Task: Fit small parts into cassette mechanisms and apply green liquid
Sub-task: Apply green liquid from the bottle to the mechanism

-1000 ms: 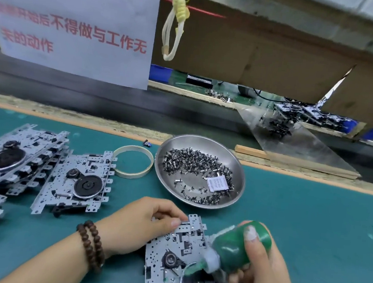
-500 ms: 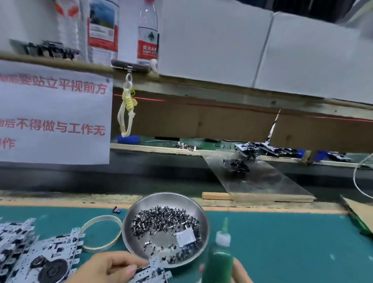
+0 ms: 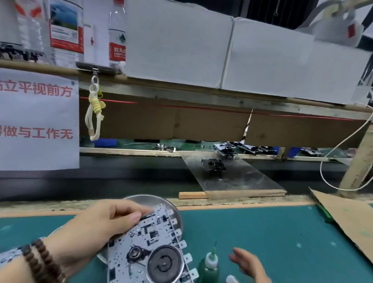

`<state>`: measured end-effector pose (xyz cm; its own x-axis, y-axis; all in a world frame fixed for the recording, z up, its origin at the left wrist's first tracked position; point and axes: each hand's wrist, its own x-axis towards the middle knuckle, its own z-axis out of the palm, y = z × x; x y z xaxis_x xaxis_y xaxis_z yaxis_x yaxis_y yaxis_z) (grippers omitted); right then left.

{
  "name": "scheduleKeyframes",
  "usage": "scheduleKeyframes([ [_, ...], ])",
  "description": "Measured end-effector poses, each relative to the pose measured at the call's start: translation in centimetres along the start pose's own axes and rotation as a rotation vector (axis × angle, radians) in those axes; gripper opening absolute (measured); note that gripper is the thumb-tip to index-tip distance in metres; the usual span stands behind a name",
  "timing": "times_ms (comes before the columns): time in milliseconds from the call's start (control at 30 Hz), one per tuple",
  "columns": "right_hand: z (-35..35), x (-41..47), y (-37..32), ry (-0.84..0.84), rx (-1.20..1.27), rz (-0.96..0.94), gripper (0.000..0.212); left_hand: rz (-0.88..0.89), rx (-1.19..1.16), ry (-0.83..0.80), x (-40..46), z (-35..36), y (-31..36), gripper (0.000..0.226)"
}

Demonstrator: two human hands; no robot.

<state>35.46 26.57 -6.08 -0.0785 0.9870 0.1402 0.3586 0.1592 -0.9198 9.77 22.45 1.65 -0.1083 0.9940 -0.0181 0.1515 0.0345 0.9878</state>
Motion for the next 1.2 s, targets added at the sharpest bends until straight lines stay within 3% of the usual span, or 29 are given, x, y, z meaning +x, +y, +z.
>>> scheduleKeyframes([
  [67,-1.0,-0.6,-1.7,0.111,0.235,-0.059,0.032,0.046,0.028,-0.016,1.1,0.5,1.7,0.027],
  [100,-1.3,-1.0,-3.0,0.067,0.321,-0.037,0.025,0.067,0.055,-0.038,1.6,1.1,2.6,0.026],
  [167,-1.6,-1.1,-5.9,-0.206,0.471,0.106,0.012,0.119,0.136,-0.075,2.9,2.5,4.1,0.025],
  [200,-1.7,-0.9,-7.0,-0.34,0.51,0.155,0.024,0.147,0.184,-0.076,3.6,3.4,4.8,0.025],
  [267,-2.1,0.0,-7.6,-0.412,0.537,0.164,0.042,0.186,0.272,-0.049,5.1,5.0,5.8,0.025],
  [333,-2.6,1.5,-7.4,-0.403,0.557,0.172,0.045,0.197,0.331,-0.034,7.0,6.1,6.3,0.024],
  [433,-3.2,4.1,-6.3,-0.38,0.684,0.25,0.033,0.19,0.483,-0.073,10.0,7.5,6.7,0.016],
  [500,-3.7,6.2,-5.6,-0.338,0.784,0.298,0.03,0.173,0.602,-0.072,12.2,8.2,6.7,0.03],
  [600,-4.1,10.3,-4.3,-0.239,0.843,0.323,0.017,0.056,0.481,-0.035,15.3,9.2,5.7,0.041],
  [700,-3.6,15.2,-3.2,-0.139,0.799,0.35,0.013,-0.138,0.238,-0.072,17.8,10.9,3.8,0.032],
  [767,-2.7,18.4,-2.3,-0.1,0.734,0.377,0.014,-0.212,0.098,-0.081,19.7,12.1,2.6,0.008],
  [900,-1.0,23.9,-0.4,-0.09,0.561,0.436,0.02,-0.261,0.038,-0.052,24.5,13.1,0.6,0.007],
  [1033,-0.4,27.9,1.2,-0.157,0.3,0.467,0.032,-0.277,0.069,-0.009,28.8,13.2,-1.4,0.044],
  [1200,-0.2,31.3,2.2,-0.239,-0.084,0.386,0.031,-0.271,0.063,0.031,31.8,13.5,-2.7,0.049],
])
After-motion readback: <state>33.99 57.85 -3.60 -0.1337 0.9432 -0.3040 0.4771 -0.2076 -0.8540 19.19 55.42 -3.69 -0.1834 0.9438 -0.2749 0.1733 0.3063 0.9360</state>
